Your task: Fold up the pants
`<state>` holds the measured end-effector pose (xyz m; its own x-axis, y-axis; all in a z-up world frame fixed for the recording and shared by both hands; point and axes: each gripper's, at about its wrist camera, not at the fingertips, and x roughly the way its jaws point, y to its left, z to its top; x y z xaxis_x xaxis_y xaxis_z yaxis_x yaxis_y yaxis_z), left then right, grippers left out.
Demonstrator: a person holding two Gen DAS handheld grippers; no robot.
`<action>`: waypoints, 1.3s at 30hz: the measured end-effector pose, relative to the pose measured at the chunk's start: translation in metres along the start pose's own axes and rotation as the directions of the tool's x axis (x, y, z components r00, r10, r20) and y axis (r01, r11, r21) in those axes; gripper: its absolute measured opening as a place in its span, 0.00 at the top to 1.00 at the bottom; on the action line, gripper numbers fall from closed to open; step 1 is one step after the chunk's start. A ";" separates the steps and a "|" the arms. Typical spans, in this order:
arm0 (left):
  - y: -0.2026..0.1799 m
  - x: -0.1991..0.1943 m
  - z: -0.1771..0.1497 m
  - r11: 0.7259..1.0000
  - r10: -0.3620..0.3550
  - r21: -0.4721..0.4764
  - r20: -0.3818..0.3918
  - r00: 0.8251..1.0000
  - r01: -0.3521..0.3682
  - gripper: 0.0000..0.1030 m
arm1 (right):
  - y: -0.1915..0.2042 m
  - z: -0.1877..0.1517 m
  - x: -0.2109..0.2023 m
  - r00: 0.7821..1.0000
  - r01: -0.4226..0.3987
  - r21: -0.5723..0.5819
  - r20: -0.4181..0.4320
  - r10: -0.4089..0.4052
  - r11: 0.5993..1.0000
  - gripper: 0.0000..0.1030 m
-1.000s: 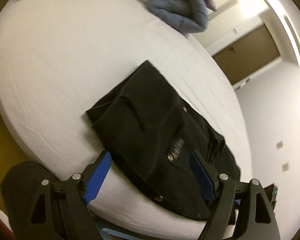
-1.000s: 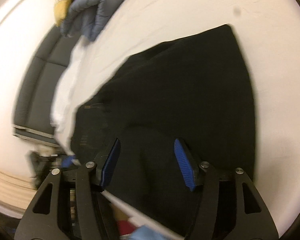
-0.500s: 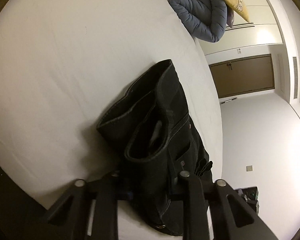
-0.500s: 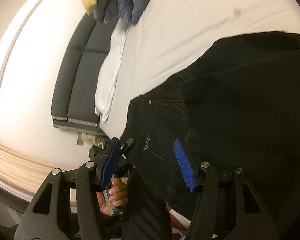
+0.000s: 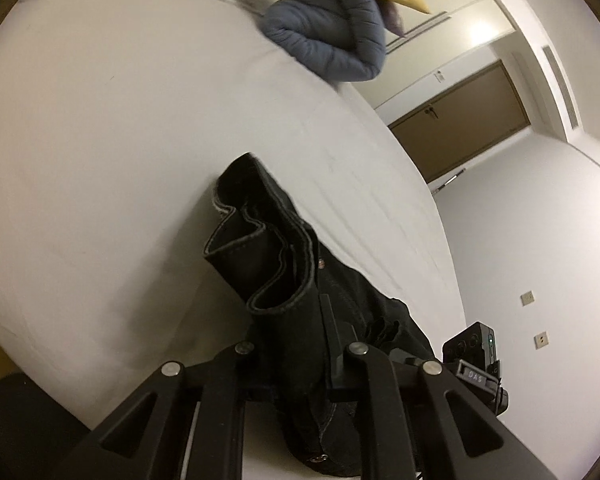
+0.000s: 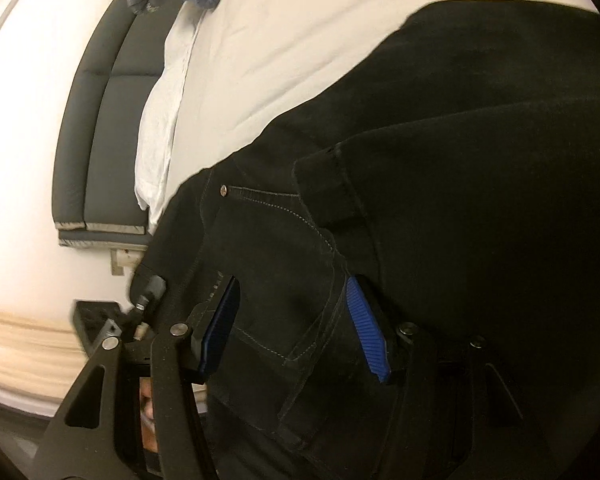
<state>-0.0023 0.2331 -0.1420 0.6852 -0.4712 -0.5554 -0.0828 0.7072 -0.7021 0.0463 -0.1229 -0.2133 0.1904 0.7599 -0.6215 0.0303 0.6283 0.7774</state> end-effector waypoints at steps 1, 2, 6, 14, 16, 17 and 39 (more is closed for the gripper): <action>-0.004 0.000 0.001 1.000 0.001 0.010 0.003 1.000 -0.001 0.86 | -0.002 -0.002 -0.002 1.000 -0.001 -0.008 0.011 0.001 1.000 0.47; -0.009 0.001 0.002 1.000 0.004 0.019 0.006 1.000 -0.004 0.86 | -0.002 -0.004 -0.003 1.000 -0.003 -0.012 0.019 0.003 1.000 0.47; -0.042 -0.002 0.002 0.992 0.026 0.120 0.018 0.999 -0.028 0.86 | -0.004 -0.006 -0.011 0.999 -0.039 0.001 0.036 0.039 0.999 0.47; -0.170 0.038 -0.051 0.872 0.029 0.490 -0.067 0.997 0.007 0.86 | -0.016 -0.008 -0.091 0.971 -0.199 0.004 0.139 0.197 0.980 0.41; -0.195 0.058 -0.081 0.818 0.052 0.575 -0.114 0.992 0.023 0.86 | -0.023 -0.009 -0.118 0.959 -0.227 -0.015 0.171 0.226 0.974 0.37; -0.207 0.070 -0.099 0.784 0.068 0.619 -0.142 0.988 0.035 0.87 | -0.027 -0.010 -0.130 0.955 -0.228 -0.022 0.191 0.228 0.973 0.33; -0.285 0.118 -0.219 0.493 0.200 0.866 -0.204 0.958 0.081 0.87 | -0.114 -0.050 -0.231 0.963 0.082 -0.064 0.264 -0.062 0.995 0.87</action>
<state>-0.0567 -0.1399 -0.1049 0.4925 -0.4174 -0.7637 0.6415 0.7671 -0.0056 -0.0504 -0.3618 -0.1627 0.4404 0.6484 -0.6209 -0.0174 0.6977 0.7162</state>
